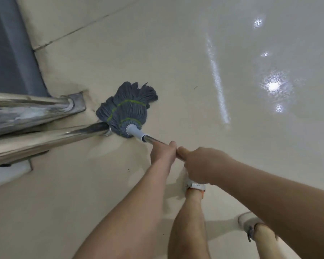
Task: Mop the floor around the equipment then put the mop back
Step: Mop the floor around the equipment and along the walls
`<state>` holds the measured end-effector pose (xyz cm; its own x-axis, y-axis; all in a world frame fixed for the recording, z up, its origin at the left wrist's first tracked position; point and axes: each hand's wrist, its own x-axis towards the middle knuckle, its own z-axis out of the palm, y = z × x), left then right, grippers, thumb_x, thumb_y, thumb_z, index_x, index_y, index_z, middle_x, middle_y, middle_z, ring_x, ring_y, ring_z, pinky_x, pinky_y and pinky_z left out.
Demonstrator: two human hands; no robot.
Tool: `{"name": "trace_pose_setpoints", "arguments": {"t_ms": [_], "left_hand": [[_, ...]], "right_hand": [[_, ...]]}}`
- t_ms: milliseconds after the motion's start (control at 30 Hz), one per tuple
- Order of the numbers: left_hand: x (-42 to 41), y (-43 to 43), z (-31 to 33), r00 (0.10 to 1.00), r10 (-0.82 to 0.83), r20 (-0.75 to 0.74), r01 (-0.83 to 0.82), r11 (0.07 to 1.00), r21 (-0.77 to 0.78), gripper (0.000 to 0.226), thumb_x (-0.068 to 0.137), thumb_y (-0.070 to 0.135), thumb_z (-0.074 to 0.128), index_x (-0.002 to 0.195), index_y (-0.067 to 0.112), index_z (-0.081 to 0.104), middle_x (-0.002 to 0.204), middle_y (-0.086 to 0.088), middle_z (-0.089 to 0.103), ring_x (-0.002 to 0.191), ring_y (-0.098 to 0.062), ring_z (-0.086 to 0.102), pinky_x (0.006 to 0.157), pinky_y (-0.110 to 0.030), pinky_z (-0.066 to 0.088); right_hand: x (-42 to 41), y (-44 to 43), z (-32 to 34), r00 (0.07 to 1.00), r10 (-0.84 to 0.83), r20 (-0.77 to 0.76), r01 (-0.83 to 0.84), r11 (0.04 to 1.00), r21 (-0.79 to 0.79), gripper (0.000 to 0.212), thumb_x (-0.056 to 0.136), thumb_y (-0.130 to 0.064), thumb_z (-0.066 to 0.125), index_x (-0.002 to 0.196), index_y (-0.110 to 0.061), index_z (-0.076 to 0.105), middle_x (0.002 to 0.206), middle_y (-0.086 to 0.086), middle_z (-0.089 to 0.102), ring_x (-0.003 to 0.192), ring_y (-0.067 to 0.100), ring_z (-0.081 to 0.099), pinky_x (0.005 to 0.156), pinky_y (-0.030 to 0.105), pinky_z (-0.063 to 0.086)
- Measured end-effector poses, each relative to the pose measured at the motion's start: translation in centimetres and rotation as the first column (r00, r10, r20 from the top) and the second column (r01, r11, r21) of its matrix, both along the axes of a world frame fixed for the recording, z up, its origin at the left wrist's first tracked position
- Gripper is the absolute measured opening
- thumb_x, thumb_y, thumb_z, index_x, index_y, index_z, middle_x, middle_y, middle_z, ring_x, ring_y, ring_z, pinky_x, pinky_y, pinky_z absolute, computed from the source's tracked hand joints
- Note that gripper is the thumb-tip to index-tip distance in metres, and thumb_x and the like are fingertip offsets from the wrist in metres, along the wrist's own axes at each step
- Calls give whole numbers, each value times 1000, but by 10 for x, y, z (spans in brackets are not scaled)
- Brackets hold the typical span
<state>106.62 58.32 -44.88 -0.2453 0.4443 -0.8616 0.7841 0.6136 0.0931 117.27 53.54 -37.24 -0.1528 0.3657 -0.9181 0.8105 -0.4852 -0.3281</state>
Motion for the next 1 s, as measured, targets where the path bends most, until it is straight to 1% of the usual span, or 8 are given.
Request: {"name": "trace_pose_setpoints", "arguments": {"t_ms": [100,200,333,400,567,733,833,1000], "left_hand": [[26,-25,4,990,-135,28,136,989,-51,51,86,32,52,125,0,51,114,-17,68,105,-35,64,79,-30,47],[75,-64,8,953,-286,100,296,948,-117,57,88,33,51,133,-2,44,117,-17,68,106,-35,64,76,-31,46],[132,-118,19,844,-489,219,520,846,-114,82,87,38,53,149,-3,18,119,-15,65,107,-34,63,76,-34,47],[153,-142,23,761,-597,255,634,768,-93,86,88,39,53,151,-2,14,123,-16,62,110,-34,61,78,-36,47],[179,-202,31,431,-843,321,898,437,-59,95,90,45,54,155,-2,3,133,-18,57,120,-34,57,87,-38,47],[172,-270,30,137,-936,324,990,138,-20,89,94,46,46,156,1,-1,142,-19,45,127,-35,50,97,-45,44],[161,-313,28,41,-958,283,999,32,-33,80,98,39,40,156,5,-4,148,-18,36,129,-34,47,100,-46,42],[134,-398,36,-53,-962,267,993,-79,-89,80,96,26,38,156,5,-10,152,-16,25,131,-32,45,103,-43,41]], "right_hand": [[32,-33,4,975,-221,-3,219,968,-122,44,100,-32,32,141,-45,31,84,2,50,47,18,52,36,23,42],[72,-84,20,916,-395,77,402,906,-132,43,98,-43,31,139,-58,29,83,0,59,50,20,60,47,28,53],[108,-153,44,794,-574,199,597,799,-74,44,101,-40,32,141,-56,29,70,-11,51,43,4,43,34,12,35],[113,-184,52,707,-672,222,698,713,-64,45,100,-41,32,141,-59,27,73,-6,56,40,11,49,33,16,42],[93,-262,62,315,-923,220,949,306,-74,44,99,-41,35,141,-55,33,64,5,56,36,20,47,38,24,43],[58,-324,68,-115,-984,139,977,-138,-164,29,102,-38,35,119,-62,39,45,3,45,34,18,41,40,24,40],[36,-363,67,-336,-935,113,889,-354,-291,26,102,-41,35,116,-62,44,52,7,42,36,19,40,40,23,40],[-4,-444,66,-593,-797,113,689,-575,-441,21,101,-44,38,110,-63,39,50,4,42,36,16,40,40,22,41]]}}
